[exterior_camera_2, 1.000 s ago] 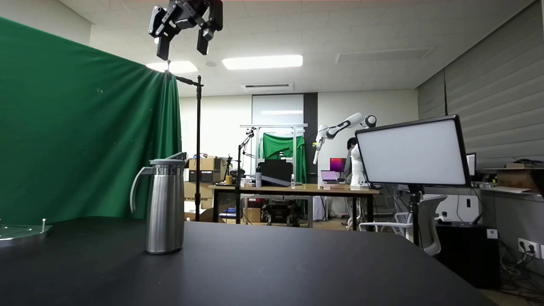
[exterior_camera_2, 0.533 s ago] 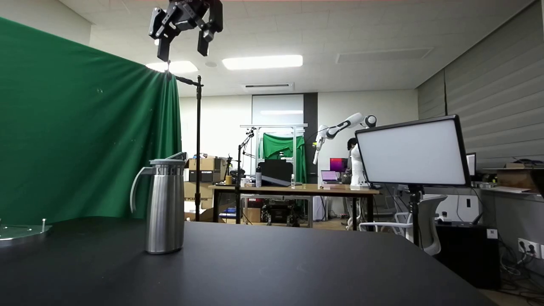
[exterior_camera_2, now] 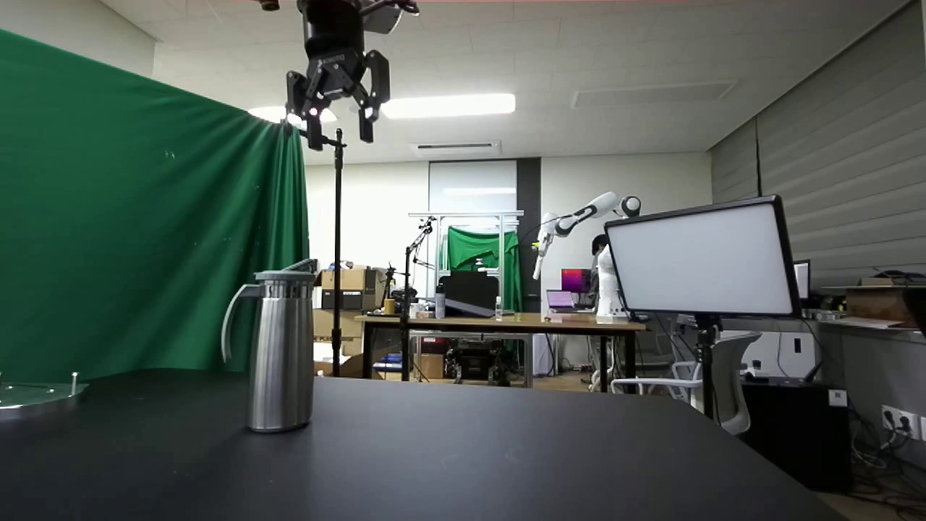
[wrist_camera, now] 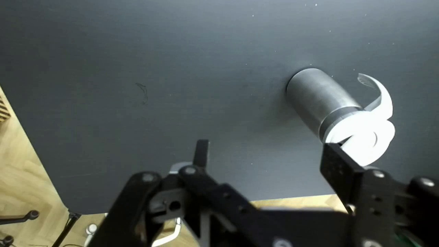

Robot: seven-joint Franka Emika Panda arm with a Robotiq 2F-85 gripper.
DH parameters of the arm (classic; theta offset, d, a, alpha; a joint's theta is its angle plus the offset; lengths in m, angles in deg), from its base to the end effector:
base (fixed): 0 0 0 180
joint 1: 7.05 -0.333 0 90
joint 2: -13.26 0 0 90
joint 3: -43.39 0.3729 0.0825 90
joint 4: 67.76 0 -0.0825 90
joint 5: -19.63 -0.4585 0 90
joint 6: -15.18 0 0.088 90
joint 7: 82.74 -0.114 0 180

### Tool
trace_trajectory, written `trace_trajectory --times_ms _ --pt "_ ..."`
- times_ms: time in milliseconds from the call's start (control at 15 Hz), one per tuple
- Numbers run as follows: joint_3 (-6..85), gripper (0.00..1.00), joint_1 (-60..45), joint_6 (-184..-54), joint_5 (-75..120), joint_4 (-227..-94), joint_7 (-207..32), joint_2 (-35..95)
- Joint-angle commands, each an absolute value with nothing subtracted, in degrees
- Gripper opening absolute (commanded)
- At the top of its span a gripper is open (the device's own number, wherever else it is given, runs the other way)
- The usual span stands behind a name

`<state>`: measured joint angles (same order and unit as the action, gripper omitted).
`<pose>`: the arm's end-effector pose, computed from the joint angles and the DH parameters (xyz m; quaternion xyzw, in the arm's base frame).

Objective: Press down the object on top of the flask

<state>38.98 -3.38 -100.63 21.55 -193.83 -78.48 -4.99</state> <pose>0.5206 -0.0793 0.5500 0.9973 -0.0259 0.0685 0.0108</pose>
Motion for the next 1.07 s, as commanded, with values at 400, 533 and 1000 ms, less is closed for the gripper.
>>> trace_trajectory --times_ms 400,533,1000 --pt "40.71 0.12 -3.62 -99.65 22.53 -184.98 -81.45 3.01" --pt "40.84 0.02 -3.5 -97.42 23.97 -183.78 -81.51 3.47" --pt "40.48 0.01 -3.82 -97.37 23.19 -185.3 -80.0 2.67"
